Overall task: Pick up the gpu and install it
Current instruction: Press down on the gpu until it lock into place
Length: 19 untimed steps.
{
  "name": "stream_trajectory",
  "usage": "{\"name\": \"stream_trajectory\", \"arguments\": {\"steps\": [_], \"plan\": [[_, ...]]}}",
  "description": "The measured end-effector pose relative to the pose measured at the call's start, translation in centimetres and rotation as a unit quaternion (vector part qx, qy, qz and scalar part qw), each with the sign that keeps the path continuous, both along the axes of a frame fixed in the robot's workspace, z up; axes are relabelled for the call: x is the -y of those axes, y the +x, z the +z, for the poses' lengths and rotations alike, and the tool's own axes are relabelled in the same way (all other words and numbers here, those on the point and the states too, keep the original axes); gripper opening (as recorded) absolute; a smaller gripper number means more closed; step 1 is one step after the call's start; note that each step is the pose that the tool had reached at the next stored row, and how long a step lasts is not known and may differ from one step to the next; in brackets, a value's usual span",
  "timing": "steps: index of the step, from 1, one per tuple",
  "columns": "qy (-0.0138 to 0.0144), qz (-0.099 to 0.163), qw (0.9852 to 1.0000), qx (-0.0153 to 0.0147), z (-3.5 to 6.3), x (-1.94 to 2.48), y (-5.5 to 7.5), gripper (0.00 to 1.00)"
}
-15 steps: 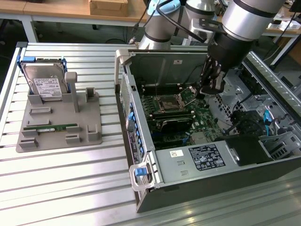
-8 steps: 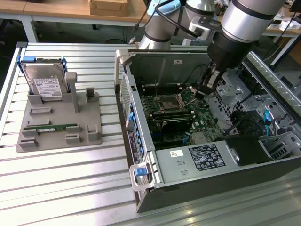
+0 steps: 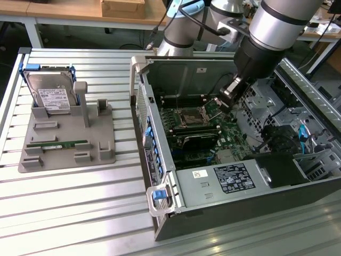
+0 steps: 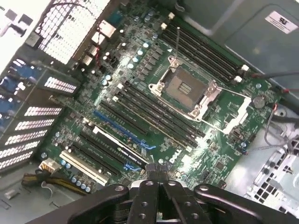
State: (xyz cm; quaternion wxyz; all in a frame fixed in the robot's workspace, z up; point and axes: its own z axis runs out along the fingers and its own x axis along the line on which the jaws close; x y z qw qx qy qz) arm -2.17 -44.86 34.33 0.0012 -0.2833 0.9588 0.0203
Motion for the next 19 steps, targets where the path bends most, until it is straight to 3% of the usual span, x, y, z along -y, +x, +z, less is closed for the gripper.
{"name": "stream_trajectory", "arguments": {"steps": [2,4,5,7,9,13,14,15,18,19], "plan": [[0.0,-0.039,0.9992,0.0,-0.08,0.0,0.0,0.11],[0.0,-0.081,0.9967,0.0,-0.15,0.0,0.0,0.11],[0.0001,-0.117,0.9931,0.0,-0.2,0.0,0.0,0.11],[0.0,-0.156,0.9878,0.0,-0.26,0.0,0.0,0.11],[0.0,-0.173,0.985,0.0,-0.29,0.0,0.0,0.11],[0.0,-0.21,0.9777,0.0,-0.34,0.0,0.0,0.11],[0.0,-0.223,0.9749,0.0,-0.36,0.0,0.0,0.11],[0.0,-0.255,0.967,0.0,-0.41,0.0,0.0,0.11],[0.0,-0.284,0.959,0.0,-0.45,0.0,0.0,0.11],[0.0,-0.297,0.955,0.0,-0.47,0.0,0.0,0.11]]}}
